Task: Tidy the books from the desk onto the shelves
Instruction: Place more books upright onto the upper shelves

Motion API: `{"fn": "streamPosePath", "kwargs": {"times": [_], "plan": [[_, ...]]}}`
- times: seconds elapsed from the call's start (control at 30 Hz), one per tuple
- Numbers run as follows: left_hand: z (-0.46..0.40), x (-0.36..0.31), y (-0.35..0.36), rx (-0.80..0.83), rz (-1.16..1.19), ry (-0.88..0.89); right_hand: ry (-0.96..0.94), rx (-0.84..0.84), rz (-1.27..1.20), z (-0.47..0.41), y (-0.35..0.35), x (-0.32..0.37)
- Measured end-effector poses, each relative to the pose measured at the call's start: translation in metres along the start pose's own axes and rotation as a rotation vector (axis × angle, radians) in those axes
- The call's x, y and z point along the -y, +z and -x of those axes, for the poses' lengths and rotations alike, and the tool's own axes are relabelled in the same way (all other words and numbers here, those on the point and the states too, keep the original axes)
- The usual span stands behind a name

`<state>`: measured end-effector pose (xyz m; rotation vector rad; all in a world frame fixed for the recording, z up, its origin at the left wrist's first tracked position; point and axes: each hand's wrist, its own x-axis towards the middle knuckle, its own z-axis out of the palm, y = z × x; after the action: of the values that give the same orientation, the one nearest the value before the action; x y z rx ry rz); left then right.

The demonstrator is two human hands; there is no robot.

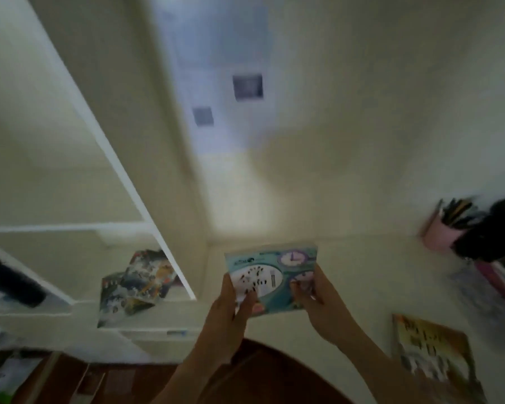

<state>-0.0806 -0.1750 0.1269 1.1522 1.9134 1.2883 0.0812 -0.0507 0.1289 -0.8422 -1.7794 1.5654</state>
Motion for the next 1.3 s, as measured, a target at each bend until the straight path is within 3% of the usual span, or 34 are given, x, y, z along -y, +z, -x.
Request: {"fn": "streamPosePath", "kwargs": {"times": [0.2,0.3,0.43,0.53,0.67,0.73,0.9,1.17,1.3], "plan": [[0.002,-0.181,-0.116,-0.161,0.028,0.362,-0.491,-0.024,0.148,-0.002,0.001,0.229],[-0.006,-0.262,-0.162,-0.234,0.036,0.504,-0.624,-0.025,0.059,-0.021,0.005,0.313],[-0.018,-0.334,-0.190,-0.370,0.081,0.602,-0.537,-0.022,-0.199,-0.054,0.007,0.396],[-0.029,-0.367,-0.197,-0.440,0.095,0.696,-0.455,0.072,-0.336,-0.084,0.017,0.440],[-0.064,-0.398,-0.199,-0.742,-0.055,0.803,-0.512,0.081,-0.348,-0.125,0.028,0.483],[-0.089,-0.407,-0.194,-0.793,-0.163,0.835,-0.528,0.013,-0.349,-0.149,0.030,0.497],[-0.145,-0.382,-0.184,-0.731,-0.311,0.801,-0.560,-0.263,0.091,-0.199,0.035,0.490],[-0.158,-0.363,-0.206,-0.473,-0.343,0.907,-0.573,0.081,-0.006,-0.181,0.042,0.451],[-0.154,-0.363,-0.228,-0.311,-0.381,0.974,-0.617,0.037,0.185,-0.179,0.041,0.447]]}}
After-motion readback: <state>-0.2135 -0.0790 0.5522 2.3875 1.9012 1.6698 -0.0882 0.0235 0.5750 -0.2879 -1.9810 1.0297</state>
